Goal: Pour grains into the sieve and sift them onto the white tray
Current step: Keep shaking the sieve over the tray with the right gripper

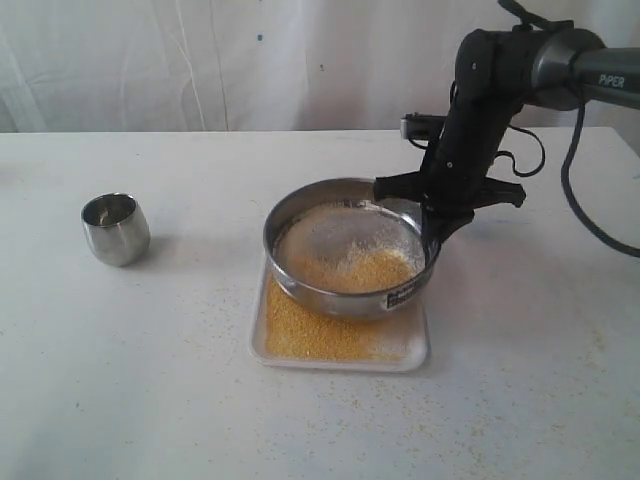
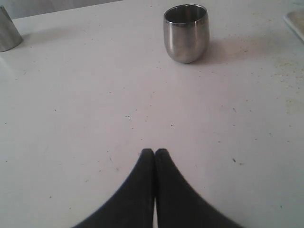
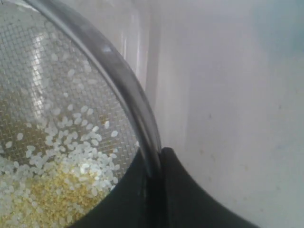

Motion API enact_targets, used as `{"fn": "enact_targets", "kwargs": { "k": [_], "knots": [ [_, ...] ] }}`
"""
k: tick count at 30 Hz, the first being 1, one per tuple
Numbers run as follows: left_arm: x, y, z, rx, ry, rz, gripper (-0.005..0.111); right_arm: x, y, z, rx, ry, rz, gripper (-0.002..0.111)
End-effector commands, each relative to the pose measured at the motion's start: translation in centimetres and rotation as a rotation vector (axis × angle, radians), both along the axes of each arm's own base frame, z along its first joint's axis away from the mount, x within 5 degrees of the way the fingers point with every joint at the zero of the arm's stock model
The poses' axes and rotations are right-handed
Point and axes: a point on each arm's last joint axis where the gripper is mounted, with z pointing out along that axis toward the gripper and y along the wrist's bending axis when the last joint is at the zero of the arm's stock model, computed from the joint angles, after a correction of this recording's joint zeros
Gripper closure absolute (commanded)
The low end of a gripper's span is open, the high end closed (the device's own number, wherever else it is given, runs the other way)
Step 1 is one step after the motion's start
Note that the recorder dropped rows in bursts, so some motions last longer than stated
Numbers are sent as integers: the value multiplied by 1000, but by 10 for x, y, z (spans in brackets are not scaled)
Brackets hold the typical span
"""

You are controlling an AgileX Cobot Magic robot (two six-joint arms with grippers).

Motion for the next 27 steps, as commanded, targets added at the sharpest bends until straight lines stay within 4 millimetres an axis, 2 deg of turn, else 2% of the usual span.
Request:
{"fn": "enact_targets", "kwargs": {
  "k": [1, 3, 5, 8, 11, 14, 18, 22, 27],
  "knots": [
    [0, -1, -1, -13, 2, -4, 107, 3, 4, 11, 27, -75, 80, 108],
    [0, -1, -1, -13, 2, -4, 107, -5, 2, 18, 41, 31, 21, 108],
    [0, -1, -1, -13, 2, -4, 107, -7, 3, 22, 64, 32, 10, 108],
    [0, -1, -1, -13, 2, -4, 107, -8, 6, 28, 66, 4, 77, 108],
    [0, -1, -1, -13, 2, -4, 107, 3, 4, 33, 55, -101, 48, 108],
    [0, -1, -1, -13, 2, -4, 107, -7, 5, 31, 86, 10, 9, 108],
    [0, -1, -1, -13, 2, -4, 107, -16, 11, 23, 54, 30, 115, 108],
    [0, -1, -1, -13, 2, -4, 107, 0, -1, 21, 31, -95, 20, 108],
    [0, -1, -1, -13, 2, -4, 107, 14, -6, 27, 31, -255, 7, 108]
  ]
}}
